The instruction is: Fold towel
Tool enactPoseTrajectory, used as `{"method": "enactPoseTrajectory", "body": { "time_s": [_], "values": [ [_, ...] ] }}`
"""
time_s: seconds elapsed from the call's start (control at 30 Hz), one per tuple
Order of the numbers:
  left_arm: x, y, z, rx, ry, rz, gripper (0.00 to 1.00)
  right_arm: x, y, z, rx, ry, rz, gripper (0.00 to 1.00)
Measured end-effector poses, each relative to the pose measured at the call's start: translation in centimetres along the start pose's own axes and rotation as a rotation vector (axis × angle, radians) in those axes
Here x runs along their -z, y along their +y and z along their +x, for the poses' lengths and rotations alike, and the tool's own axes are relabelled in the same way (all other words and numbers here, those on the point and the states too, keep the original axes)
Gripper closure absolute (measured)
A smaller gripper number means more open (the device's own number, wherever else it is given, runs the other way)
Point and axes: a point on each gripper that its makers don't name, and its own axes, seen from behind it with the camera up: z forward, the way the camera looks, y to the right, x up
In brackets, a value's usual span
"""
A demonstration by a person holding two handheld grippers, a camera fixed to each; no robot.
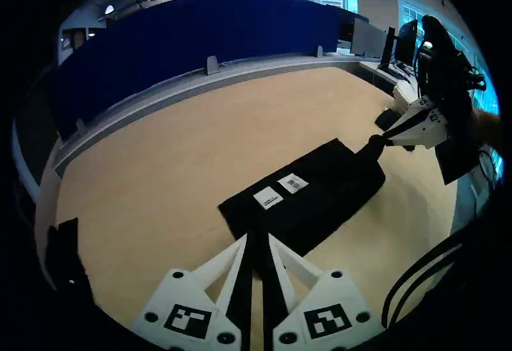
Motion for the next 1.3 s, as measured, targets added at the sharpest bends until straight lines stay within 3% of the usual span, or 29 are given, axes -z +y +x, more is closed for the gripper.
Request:
{"method": "enactPoseTrajectory", "body": {
  "time_s": [0.77,1.0,1.3],
  "values": [
    [-6.3,-2.4,-1.3,0.011,-0.034,0.042,0.87,-5.6,2.3,-1.0,-0.082,-0.027,-0.054,0.81],
    [-7.3,-3.4,-1.3,-0.004,-0.041,0.070,0.78,-6.4,3.2,-0.9,-0.082,-0.032,-0.081,0.77],
    [-7.5,-4.2,-1.0,0.005,-0.039,0.088,0.64,-6.7,3.9,-0.7,-0.072,-0.032,-0.114,0.60]
  ]
}}
